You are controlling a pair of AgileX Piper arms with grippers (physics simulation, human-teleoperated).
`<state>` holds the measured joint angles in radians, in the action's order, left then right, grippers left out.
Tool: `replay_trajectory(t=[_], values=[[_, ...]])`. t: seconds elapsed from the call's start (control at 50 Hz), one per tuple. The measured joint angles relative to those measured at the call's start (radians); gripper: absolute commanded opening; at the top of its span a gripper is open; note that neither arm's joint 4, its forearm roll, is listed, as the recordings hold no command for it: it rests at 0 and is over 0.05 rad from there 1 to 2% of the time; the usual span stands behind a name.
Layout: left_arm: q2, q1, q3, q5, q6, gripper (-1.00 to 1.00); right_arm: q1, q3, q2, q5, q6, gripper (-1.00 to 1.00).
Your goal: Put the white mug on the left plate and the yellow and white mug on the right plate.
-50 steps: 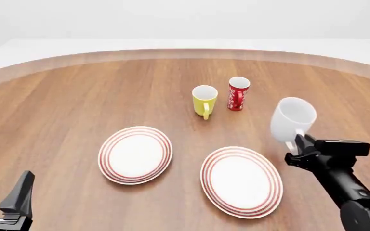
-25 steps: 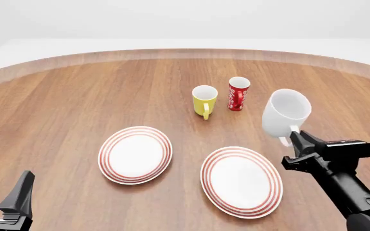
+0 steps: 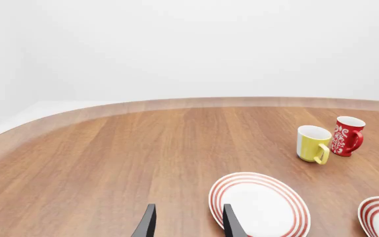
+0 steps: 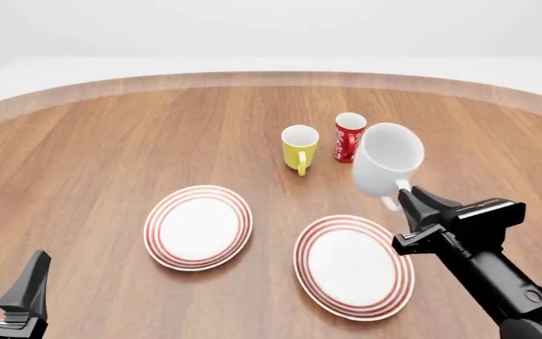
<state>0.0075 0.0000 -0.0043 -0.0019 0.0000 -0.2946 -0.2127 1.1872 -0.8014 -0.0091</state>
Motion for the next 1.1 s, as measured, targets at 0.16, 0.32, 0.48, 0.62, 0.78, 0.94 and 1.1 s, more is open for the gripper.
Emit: replay_trajectory(t=[0.16,0.32,0.48,0.62,0.78,0.94,1.1], values=[[0.0,0.0,0.0,0.0,0.0,1.0,-0.05,-0.027,0.004,0.014,-0.001,-1.0],[0.0,0.0,0.0,0.0,0.0,1.0,-0.094,-0.065,0.018,0.034,-0.003,-1.0],[0.0,0.0,0.0,0.0,0.0,1.0,-0.128,-0.101,0.039,0.049,-0.008,-1.0],[0.0,0.0,0.0,0.0,0.0,1.0,-0.155,-0.137,0.068,0.056,-0.014,-1.0],[0.0,0.0,0.0,0.0,0.0,1.0,-0.189,-0.175,0.108,0.054,-0.01,-1.0],[0.0,0.0,0.0,0.0,0.0,1.0,-0.223,-0.211,0.16,0.041,-0.002,-1.0],[0.0,0.0,0.0,0.0,0.0,1.0,-0.261,-0.253,0.211,0.031,0.003,-1.0]])
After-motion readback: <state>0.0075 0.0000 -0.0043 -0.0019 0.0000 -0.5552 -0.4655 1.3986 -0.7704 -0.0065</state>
